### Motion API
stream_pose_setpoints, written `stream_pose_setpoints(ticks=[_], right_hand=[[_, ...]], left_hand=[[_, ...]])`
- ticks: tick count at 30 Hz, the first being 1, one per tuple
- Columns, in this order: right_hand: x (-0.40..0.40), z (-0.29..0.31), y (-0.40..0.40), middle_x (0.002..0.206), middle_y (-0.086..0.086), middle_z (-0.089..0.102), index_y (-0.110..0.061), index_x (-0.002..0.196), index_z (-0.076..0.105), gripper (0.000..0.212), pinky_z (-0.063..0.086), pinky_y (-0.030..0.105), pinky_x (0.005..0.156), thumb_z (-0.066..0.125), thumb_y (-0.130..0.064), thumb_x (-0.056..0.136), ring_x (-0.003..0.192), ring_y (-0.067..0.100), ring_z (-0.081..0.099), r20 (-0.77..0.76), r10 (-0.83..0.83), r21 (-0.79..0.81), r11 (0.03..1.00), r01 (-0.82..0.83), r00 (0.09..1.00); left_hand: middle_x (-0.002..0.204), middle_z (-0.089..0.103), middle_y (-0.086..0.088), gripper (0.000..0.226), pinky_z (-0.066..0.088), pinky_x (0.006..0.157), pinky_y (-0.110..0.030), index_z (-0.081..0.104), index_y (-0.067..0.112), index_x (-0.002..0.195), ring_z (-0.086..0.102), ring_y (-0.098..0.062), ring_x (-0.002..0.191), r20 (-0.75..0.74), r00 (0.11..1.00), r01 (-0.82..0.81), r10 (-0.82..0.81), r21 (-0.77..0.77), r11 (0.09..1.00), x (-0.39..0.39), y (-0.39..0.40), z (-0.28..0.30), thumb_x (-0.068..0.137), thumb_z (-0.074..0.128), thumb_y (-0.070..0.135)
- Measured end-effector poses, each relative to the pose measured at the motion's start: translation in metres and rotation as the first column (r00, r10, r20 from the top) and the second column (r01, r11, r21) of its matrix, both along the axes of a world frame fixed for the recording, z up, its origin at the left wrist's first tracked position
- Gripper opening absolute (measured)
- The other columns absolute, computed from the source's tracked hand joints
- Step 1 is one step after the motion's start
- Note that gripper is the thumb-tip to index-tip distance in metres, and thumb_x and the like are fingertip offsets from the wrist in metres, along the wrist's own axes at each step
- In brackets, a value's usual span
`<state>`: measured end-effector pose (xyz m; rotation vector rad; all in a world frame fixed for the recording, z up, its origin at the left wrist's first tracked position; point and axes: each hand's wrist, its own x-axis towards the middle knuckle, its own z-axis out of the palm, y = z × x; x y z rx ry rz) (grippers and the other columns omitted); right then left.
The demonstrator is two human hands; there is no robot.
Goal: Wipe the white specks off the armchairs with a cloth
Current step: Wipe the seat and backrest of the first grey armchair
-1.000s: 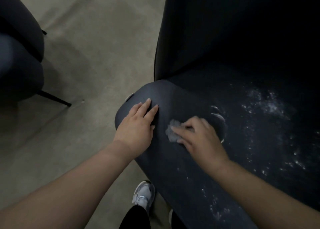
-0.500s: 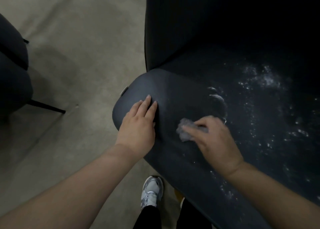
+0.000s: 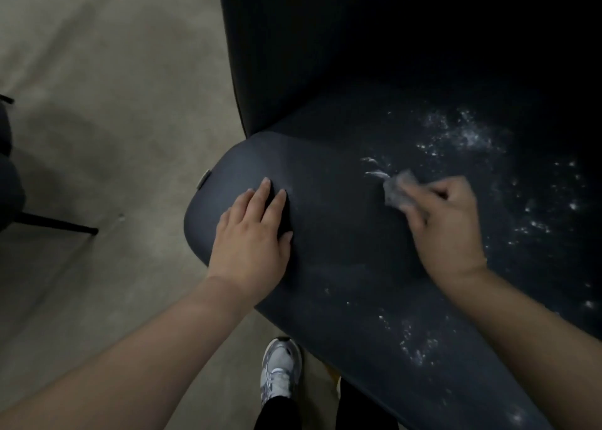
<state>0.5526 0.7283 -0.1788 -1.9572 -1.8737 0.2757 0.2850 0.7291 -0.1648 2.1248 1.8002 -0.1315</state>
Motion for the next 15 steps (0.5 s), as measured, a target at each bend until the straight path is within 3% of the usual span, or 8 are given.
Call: stream_pose_setpoints(ticks=[1,3,7,9,12,15], right_hand=[[-0.006,0.001,0.010,0.103,0.009,0.047,-0.013,0.115,0.068,0.028,0.036,0.020,0.086,0.063,-0.014,0.087,0.099,0.028,0.050,-0.016,-0.084,-0.001,0.996,0.084,0.996],[-0.024,0.002,0.006,0.102,0.005,0.046,-0.011,0.112,0.069,0.028,0.035,0.013,0.083,0.063,-0.019,0.086,0.095,0.022,0.049,-0.075,-0.088,-0.029,0.996,0.086,0.993],[-0.014,0.008,-0.044,0.101,0.006,0.050,-0.022,0.116,0.068,0.031,0.045,0.028,0.079,0.062,-0.021,0.086,0.091,0.024,0.052,-0.097,0.105,-0.022,0.994,-0.107,0.990],[0.010,0.009,-0.036,0.103,0.006,0.047,-0.025,0.119,0.065,0.032,0.046,0.031,0.082,0.061,-0.021,0.088,0.093,0.027,0.052,-0.090,0.024,-0.035,0.999,-0.027,0.996],[0.020,0.002,0.021,0.110,0.019,0.053,-0.021,0.118,0.065,0.031,0.038,0.032,0.088,0.060,-0.015,0.089,0.102,0.035,0.050,-0.071,-0.144,-0.040,0.989,0.141,0.987],[-0.018,0.007,0.061,0.113,0.017,0.055,-0.021,0.116,0.066,0.028,0.037,0.029,0.090,0.060,-0.017,0.089,0.105,0.032,0.049,-0.117,-0.067,-0.069,0.996,0.059,0.991]], left_hand=[[0.162,0.011,-0.001,0.065,0.019,0.116,-0.043,0.021,0.026,0.152,0.013,-0.025,0.146,0.004,1.000,-0.002,0.002,0.006,1.000,0.004,0.002,0.000,0.094,0.041,0.046],[0.161,0.012,-0.001,0.066,0.018,0.116,-0.044,0.021,0.027,0.152,0.013,-0.025,0.146,0.001,1.000,0.003,-0.003,0.017,1.000,0.011,0.007,-0.001,0.093,0.039,0.050],[0.162,0.008,0.000,0.069,0.014,0.118,-0.047,0.018,0.028,0.152,0.010,-0.025,0.147,0.006,1.000,0.012,-0.012,0.015,1.000,0.024,0.018,-0.003,0.091,0.031,0.058],[0.162,0.008,0.000,0.070,0.014,0.118,-0.048,0.017,0.028,0.152,0.009,-0.025,0.147,0.011,1.000,0.016,-0.017,0.021,1.000,0.029,0.022,-0.004,0.091,0.030,0.058],[0.162,0.010,0.000,0.069,0.015,0.118,-0.049,0.019,0.027,0.152,0.010,-0.025,0.147,0.021,1.000,0.013,-0.013,0.034,0.999,0.036,0.028,-0.006,0.091,0.032,0.057],[0.161,0.012,0.000,0.067,0.014,0.118,-0.049,0.022,0.027,0.152,0.011,-0.025,0.146,0.024,1.000,0.009,-0.010,0.045,0.999,0.038,0.030,-0.006,0.092,0.032,0.056]])
